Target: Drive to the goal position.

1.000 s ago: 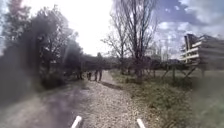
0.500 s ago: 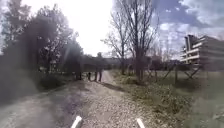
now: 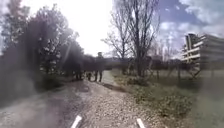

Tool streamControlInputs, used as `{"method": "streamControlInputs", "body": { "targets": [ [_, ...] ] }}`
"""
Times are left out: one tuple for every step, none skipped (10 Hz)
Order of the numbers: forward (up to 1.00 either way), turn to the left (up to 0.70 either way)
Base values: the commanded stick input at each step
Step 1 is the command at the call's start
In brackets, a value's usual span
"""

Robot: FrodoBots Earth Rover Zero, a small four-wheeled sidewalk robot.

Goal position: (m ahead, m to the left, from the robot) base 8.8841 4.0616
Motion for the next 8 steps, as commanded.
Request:
{"method": "streamControlInputs", "body": {
  "targets": [
    [0.3,0.0],
    [0.3,0.0],
    [0.3,0.0],
    [0.3,0.0],
    [0.3,0.0],
    [0.3,0.0],
    [0.3,0.0],
    [0.3,-0.04]
  ]
}}
